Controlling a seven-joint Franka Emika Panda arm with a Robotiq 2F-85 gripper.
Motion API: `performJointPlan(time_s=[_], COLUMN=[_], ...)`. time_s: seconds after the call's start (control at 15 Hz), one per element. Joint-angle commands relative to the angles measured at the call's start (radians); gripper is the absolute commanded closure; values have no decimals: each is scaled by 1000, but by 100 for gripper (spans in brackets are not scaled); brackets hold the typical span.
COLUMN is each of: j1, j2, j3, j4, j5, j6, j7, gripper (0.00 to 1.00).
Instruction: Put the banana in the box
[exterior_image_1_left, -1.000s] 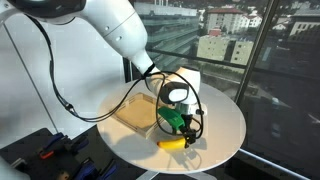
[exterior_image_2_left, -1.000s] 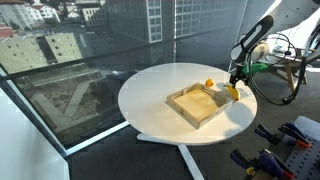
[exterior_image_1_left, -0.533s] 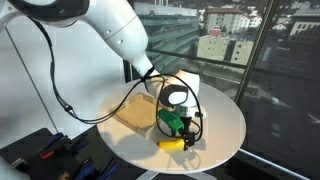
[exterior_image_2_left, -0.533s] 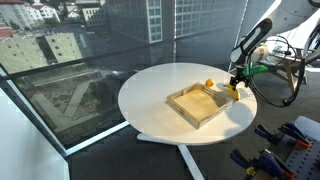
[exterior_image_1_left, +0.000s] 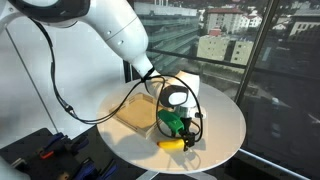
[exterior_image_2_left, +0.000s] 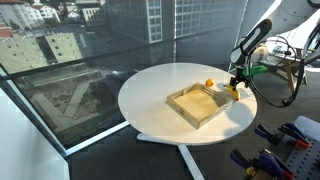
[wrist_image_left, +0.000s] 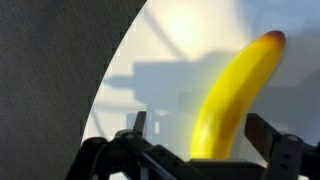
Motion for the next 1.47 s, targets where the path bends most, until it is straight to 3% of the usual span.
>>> performJointPlan(time_s=[0.0,1.4], j1=[-2,-1], j2=[18,40], j3=[-3,-6], j4=[25,46], j5=[-18,-19], j6=[0,-3], j7=[3,7], gripper=[0,0])
